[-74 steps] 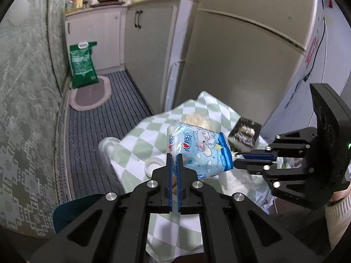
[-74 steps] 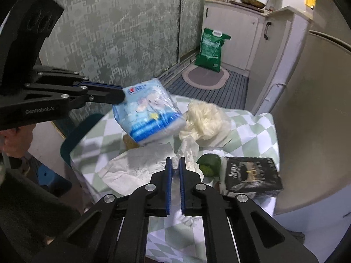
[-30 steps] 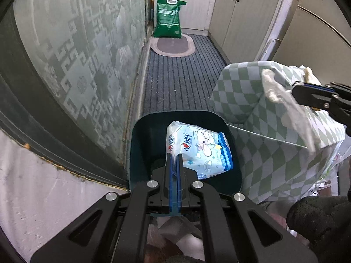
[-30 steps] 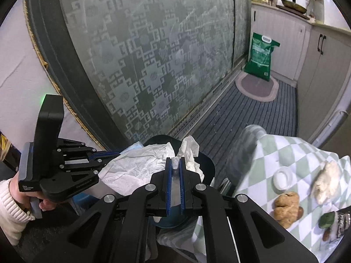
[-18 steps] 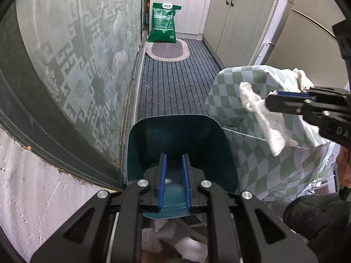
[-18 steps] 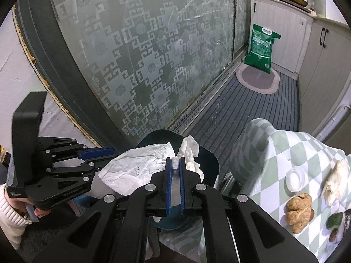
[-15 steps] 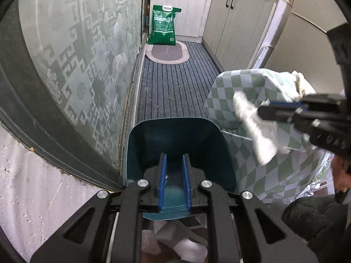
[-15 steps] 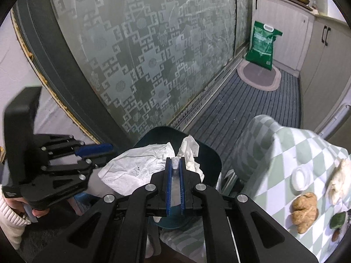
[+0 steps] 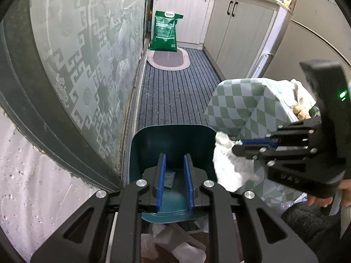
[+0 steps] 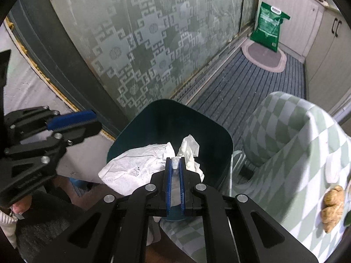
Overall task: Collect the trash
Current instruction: 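Open the left gripper over the bin while the right gripper drops the white tissues in, then move both grippers back over the table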
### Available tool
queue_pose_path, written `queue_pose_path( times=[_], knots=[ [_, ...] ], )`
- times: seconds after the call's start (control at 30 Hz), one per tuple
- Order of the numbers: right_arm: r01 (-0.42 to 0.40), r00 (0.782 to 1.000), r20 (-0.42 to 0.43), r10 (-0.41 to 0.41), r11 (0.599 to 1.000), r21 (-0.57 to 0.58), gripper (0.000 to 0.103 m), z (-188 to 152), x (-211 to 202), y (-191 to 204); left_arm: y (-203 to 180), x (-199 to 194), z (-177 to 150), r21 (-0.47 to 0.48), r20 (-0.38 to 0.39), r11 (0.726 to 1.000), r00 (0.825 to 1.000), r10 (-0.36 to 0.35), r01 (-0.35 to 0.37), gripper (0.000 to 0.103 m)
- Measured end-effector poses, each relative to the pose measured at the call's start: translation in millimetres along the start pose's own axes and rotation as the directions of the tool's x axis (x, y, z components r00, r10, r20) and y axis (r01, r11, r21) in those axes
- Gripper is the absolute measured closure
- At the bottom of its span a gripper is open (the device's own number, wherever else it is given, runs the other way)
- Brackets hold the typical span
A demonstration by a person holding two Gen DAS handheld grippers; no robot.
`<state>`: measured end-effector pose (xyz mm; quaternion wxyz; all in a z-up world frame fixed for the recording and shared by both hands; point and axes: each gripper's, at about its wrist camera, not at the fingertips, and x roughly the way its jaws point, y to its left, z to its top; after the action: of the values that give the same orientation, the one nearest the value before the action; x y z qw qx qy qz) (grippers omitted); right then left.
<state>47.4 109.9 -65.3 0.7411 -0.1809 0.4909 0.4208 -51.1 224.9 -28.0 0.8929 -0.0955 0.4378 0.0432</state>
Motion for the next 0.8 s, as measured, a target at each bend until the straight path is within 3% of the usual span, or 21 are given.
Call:
queue_pose_path(
  times=[0.27, 0.4, 0.5, 0.63, 0.8],
  knots=[
    [-0.027, 0.998, -0.065, 0.027, 1.0, 0.005, 0.092, -4, 18, 5, -1, -11, 5, -0.004, 0.057, 1.0, 0.998, -0.009, 0.01, 0.076],
    [-0.043, 0.998, -0.051, 0.044, 0.999, 0.006, 0.087, -3, 15, 8, 0, -22, 9, -0.017, 0.102, 1.0, 0.995, -0.016, 0.018, 0.071],
    [-0.064, 0.998, -0.003, 0.064, 0.998, 0.014, 0.086, 0, 2, 8, -3, -31, 13, -0.027, 0.144, 0.999, 0.989, -0.03, 0.034, 0.07],
    [-0.084, 0.995, 0.059, 0.083, 0.996, 0.014, 0.069, 1, -19, 6, -11, -43, 19, -0.019, 0.192, 0.999, 0.98, -0.046, 0.05, 0.065],
    [-0.061, 0.986, 0.153, 0.06, 0.998, 0.005, 0.069, -4, -50, -3, -30, -51, 26, 0.003, 0.222, 0.998, 0.973, -0.063, 0.064, 0.061]
  ],
)
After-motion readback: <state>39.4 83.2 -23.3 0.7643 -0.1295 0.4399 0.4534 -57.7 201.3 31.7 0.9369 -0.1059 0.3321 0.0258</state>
